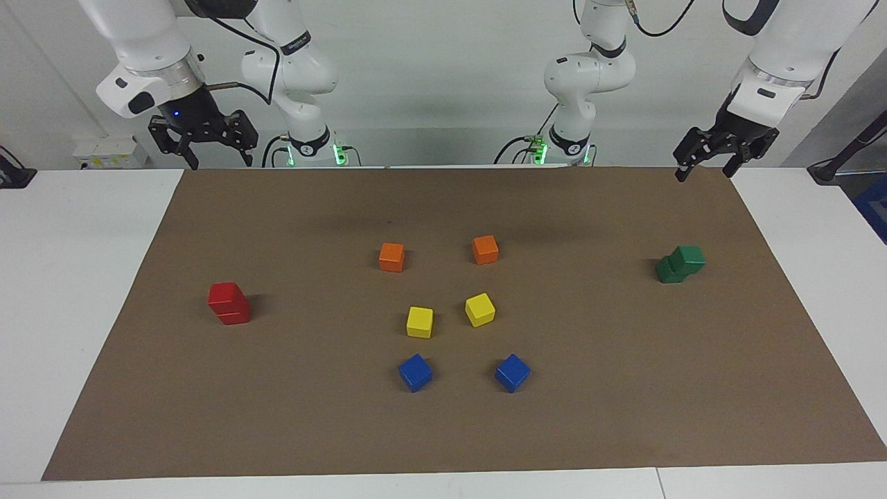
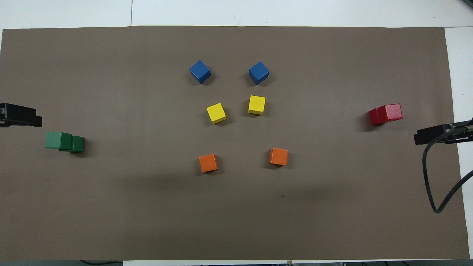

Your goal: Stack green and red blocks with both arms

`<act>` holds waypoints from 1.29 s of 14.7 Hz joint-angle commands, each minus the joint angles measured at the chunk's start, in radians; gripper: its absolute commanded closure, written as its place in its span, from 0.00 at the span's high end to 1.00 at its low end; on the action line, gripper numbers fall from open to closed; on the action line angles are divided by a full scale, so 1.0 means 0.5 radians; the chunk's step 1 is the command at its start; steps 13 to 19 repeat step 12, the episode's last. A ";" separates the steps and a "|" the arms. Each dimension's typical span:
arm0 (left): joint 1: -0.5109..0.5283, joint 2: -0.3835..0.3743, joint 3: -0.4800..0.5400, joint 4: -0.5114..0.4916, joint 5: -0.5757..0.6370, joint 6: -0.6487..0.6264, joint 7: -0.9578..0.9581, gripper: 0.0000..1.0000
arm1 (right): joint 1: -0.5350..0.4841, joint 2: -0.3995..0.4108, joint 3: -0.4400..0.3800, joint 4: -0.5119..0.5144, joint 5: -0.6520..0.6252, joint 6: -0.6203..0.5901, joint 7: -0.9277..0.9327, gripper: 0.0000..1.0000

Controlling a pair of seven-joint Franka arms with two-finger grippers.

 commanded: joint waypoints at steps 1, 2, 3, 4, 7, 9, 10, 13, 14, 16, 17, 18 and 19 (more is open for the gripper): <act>-0.023 -0.039 0.020 -0.026 -0.001 0.027 0.004 1.00 | -0.036 0.023 0.012 0.035 -0.024 0.052 0.041 1.00; -0.026 -0.039 0.020 -0.026 -0.001 0.027 0.004 1.00 | -0.036 0.023 0.012 0.035 -0.024 0.052 0.044 1.00; -0.026 -0.039 0.020 -0.026 -0.001 0.027 0.004 1.00 | -0.039 0.023 0.012 0.035 -0.024 0.052 0.044 1.00; -0.026 -0.039 0.020 -0.026 -0.001 0.027 0.004 1.00 | -0.039 0.023 0.012 0.032 -0.024 0.049 0.047 1.00; -0.026 -0.039 0.020 -0.026 -0.001 0.027 0.004 1.00 | -0.036 0.017 0.012 0.022 -0.024 0.043 0.056 1.00; -0.026 -0.039 0.020 -0.026 -0.001 0.027 0.004 1.00 | -0.036 0.017 0.012 0.022 -0.024 0.031 0.065 1.00; -0.026 -0.039 0.020 -0.026 -0.001 0.027 0.004 1.00 | -0.039 0.017 0.012 0.022 -0.021 0.028 0.062 1.00; -0.026 -0.039 0.020 -0.026 -0.001 0.027 0.004 1.00 | -0.039 0.011 0.009 0.022 -0.021 0.028 0.062 1.00; -0.026 -0.039 0.020 -0.026 -0.001 0.027 0.004 1.00 | -0.039 0.011 0.009 0.022 -0.021 0.028 0.062 1.00; -0.026 -0.039 0.020 -0.026 -0.001 0.027 0.004 1.00 | -0.039 0.011 0.009 0.022 -0.021 0.028 0.062 1.00; -0.026 -0.039 0.020 -0.026 -0.001 0.027 0.004 1.00 | -0.039 0.011 0.009 0.022 -0.021 0.028 0.062 1.00; -0.026 -0.039 0.020 -0.026 -0.001 0.027 0.004 1.00 | -0.039 0.011 0.009 0.022 -0.021 0.028 0.062 1.00; -0.026 -0.039 0.020 -0.026 -0.001 0.027 0.004 1.00 | -0.039 0.011 0.009 0.022 -0.021 0.028 0.062 1.00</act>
